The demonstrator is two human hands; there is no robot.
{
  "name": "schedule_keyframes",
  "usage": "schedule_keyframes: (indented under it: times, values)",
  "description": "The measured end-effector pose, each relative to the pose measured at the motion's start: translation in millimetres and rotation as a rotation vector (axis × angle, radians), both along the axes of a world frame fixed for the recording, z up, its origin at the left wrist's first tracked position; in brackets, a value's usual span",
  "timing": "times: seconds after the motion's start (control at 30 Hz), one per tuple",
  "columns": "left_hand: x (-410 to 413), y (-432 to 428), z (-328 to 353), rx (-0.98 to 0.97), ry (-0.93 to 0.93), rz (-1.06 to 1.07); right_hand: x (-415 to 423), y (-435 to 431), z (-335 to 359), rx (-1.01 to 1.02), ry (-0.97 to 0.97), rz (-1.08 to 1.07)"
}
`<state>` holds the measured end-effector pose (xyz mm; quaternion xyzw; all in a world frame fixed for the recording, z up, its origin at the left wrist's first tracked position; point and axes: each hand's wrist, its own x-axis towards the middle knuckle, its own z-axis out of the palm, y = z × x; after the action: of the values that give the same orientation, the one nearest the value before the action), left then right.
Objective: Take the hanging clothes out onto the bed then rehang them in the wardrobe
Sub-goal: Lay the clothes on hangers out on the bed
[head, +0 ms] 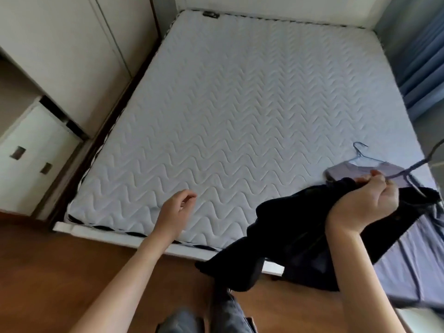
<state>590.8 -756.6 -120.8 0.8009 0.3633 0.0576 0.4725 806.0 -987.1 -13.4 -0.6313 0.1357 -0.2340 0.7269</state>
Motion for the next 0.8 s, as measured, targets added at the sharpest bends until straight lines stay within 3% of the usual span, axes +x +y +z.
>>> schedule_keyframes:
  times: [0.2,0.47,0.67,0.8]
  values:
    - [129.2,89.6,-109.5,0.099,0.044,-0.016,98.0,88.6,-82.8,-0.184,0.031,0.105]
    - [298.1,192.4,-326.6,0.383,0.074,-0.215,204.8,182.6,-267.7,-0.356,0.159,0.194]
    - [326.7,228.7,-429.8,0.707,0.041,-0.255,245.8,234.1,-381.0,-0.439,0.229,0.209]
    - [327.7,231.3,-446.7,0.745,-0.058,-0.207,270.5,257.3,-406.2,-0.471,0.292,0.209]
